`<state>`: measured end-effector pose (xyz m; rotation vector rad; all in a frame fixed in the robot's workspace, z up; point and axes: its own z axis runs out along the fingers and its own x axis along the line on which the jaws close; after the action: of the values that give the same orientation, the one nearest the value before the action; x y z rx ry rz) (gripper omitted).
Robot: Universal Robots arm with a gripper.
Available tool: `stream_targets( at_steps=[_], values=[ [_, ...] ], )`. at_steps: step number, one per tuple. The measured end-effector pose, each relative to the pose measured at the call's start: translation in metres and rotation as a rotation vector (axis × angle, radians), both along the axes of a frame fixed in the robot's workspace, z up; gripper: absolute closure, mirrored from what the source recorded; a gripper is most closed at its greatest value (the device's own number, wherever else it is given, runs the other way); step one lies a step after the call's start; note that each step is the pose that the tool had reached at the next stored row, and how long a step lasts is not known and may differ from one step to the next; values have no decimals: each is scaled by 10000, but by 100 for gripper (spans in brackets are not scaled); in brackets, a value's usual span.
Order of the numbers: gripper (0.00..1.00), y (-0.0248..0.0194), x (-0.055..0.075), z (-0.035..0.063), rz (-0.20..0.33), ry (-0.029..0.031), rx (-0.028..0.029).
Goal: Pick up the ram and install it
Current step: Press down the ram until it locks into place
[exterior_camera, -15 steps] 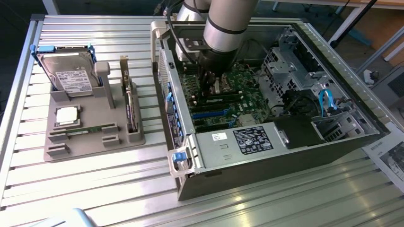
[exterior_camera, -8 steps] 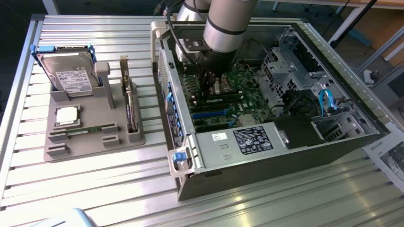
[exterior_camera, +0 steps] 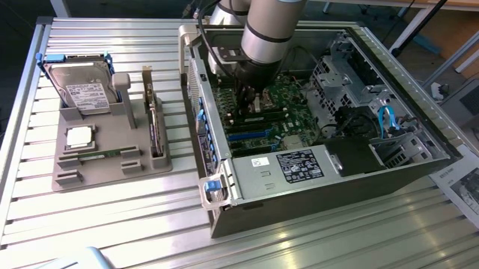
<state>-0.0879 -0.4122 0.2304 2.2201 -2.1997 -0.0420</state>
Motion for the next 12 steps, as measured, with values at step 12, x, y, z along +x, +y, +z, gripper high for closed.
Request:
stream_targets(
  at_steps=[12],
  values=[
    [90, -7, 1, -4, 1, 10, 5]
  ],
)
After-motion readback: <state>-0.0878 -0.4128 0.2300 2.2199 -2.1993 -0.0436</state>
